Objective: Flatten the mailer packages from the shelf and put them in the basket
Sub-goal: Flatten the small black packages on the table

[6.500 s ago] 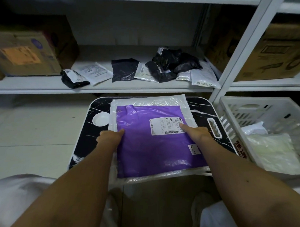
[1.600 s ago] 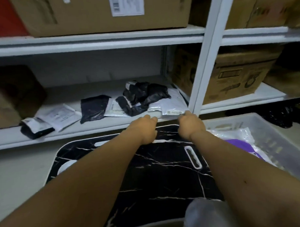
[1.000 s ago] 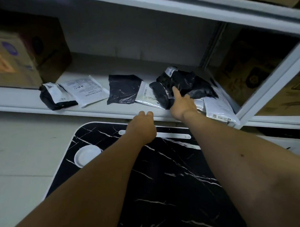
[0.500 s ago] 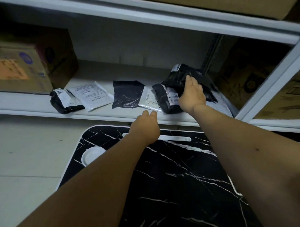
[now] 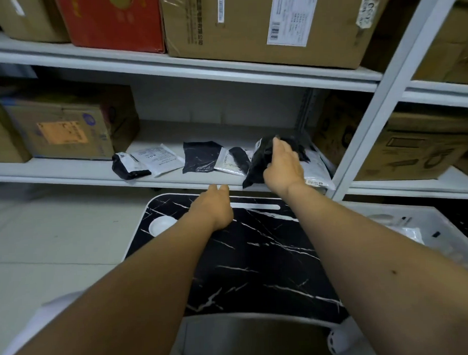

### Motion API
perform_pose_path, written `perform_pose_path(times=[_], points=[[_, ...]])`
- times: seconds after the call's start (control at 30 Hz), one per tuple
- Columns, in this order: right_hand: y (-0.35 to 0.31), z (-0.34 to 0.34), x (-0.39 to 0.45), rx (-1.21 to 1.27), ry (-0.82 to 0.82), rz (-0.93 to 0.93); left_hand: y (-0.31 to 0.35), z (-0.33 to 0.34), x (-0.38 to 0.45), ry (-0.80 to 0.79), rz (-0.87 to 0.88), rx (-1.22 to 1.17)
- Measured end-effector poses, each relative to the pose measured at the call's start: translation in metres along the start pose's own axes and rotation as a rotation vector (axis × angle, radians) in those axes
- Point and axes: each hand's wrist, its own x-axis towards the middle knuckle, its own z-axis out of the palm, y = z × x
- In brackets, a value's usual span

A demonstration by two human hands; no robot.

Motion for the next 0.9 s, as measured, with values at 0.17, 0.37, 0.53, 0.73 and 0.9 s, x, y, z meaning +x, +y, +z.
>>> perform_pose_path(times=[0.17, 0.37, 0.53, 0.73, 0.9], points=[[-0.023, 0.012, -0.039, 0.147, -0.098, -0.038, -0.002, -0.007, -0.032, 0.008, -0.038, 0.014], [-0.030, 0.039, -0.080, 0.199, -0.241, -0.066, -0.020, -0.002, -0.053, -0.011, -0.089, 0.006], [0.016, 0.059, -0.121, 0.066, -0.289, 0.020, -0.033, 0.013, -0.065, -0.093, -0.151, 0.059], [0.067, 0.064, -0.140, -0.159, -0.222, 0.209, -0.038, 0.040, -0.061, -0.138, -0.231, 0.084], [0.067, 0.077, -0.131, -0.196, 0.017, 0.199, -0.028, 0.064, -0.050, 0.068, -0.199, 0.112]])
